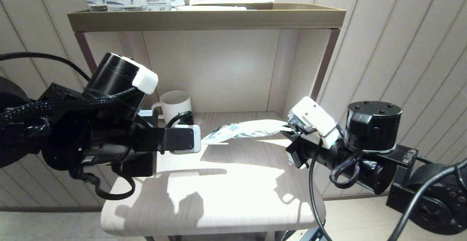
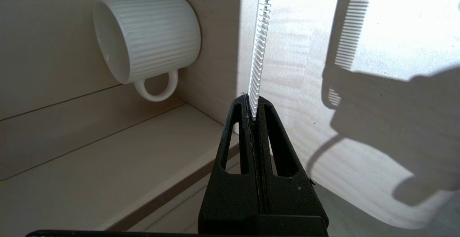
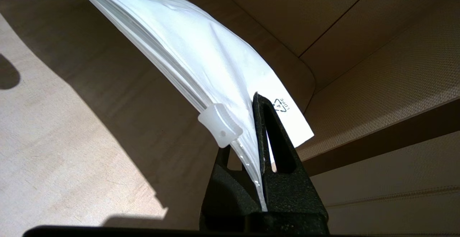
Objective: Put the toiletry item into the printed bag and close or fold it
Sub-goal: Place the comb into the storage bag
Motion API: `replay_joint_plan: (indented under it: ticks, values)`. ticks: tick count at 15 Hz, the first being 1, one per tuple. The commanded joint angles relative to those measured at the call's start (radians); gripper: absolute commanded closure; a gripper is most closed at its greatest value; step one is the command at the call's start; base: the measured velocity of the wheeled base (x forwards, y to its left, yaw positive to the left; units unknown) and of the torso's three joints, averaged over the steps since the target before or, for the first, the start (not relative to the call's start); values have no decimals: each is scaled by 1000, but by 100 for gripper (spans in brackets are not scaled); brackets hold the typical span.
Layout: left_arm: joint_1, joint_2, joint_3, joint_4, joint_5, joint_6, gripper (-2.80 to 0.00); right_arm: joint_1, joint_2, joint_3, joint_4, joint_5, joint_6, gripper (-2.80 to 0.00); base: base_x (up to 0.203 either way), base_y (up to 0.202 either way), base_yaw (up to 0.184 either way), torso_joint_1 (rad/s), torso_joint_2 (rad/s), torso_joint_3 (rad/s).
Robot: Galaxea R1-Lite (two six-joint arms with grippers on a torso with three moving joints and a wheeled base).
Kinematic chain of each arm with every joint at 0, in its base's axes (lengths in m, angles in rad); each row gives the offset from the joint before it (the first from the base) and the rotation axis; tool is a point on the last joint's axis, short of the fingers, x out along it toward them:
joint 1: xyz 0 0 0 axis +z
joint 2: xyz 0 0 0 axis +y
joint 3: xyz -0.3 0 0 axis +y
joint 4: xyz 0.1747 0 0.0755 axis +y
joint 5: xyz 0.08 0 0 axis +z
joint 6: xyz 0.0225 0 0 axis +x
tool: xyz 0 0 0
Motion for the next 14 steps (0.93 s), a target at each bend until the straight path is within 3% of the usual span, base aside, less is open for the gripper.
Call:
replay_joint_plan:
  ticks: [1, 8, 14]
  values:
    - [0, 28, -9, 1, 3, 6, 0, 2, 0, 1, -6, 0, -3, 0, 0, 0, 0, 0, 0, 0]
    - [0, 70, -38, -27, 1, 3, 0, 5, -2, 7, -6, 4, -4, 0, 0, 0, 0, 0, 0, 0]
    - [6, 4, -25, -16, 3, 3, 0, 2, 1, 4, -5, 6, -4, 0, 0, 0, 0, 0, 0, 0]
